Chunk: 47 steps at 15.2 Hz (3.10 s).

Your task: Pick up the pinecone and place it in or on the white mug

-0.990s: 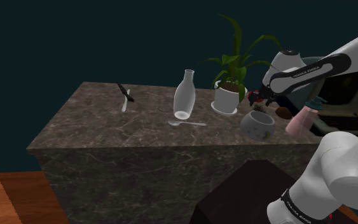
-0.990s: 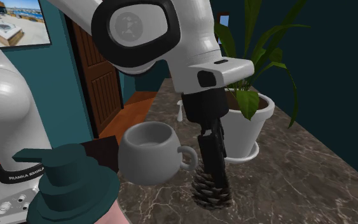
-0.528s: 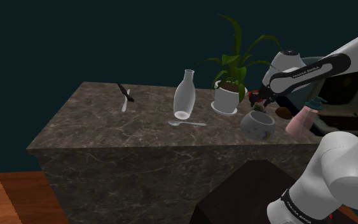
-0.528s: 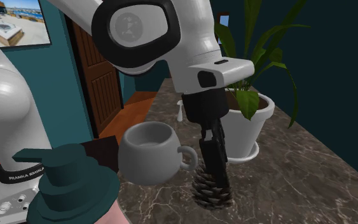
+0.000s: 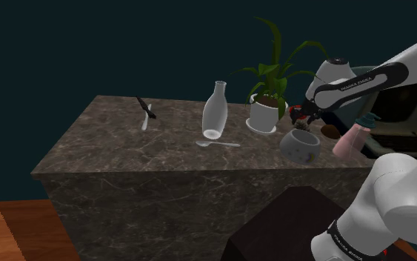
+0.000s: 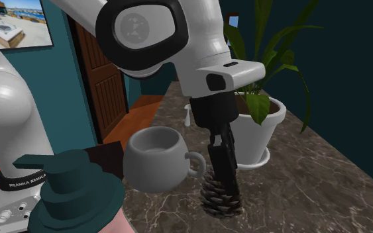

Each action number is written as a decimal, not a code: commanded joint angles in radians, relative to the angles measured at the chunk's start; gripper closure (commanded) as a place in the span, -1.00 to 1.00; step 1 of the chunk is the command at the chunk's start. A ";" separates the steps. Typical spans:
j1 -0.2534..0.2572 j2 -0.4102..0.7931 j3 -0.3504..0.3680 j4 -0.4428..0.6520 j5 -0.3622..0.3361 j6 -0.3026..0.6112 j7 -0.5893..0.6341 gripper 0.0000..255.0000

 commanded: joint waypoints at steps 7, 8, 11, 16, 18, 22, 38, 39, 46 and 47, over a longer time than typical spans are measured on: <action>-0.026 -0.088 0.062 0.040 -0.010 -0.126 -0.004 1.00; -0.028 -0.099 0.070 0.047 -0.009 -0.143 -0.006 1.00; -0.034 -0.128 0.093 0.068 -0.005 -0.192 -0.012 1.00; -0.041 -0.167 0.128 0.108 0.006 -0.269 -0.025 1.00; -0.042 -0.180 0.141 0.125 0.011 -0.299 -0.030 1.00; -0.043 -0.202 0.165 0.161 0.023 -0.357 -0.042 1.00; -0.093 -0.389 0.382 0.166 0.034 -0.607 0.025 1.00; -0.100 -0.417 0.413 0.149 0.036 -0.629 0.043 1.00; -0.119 -0.569 0.585 0.055 0.080 -0.755 0.144 1.00; -0.121 -0.571 0.581 0.042 0.076 -0.744 0.148 1.00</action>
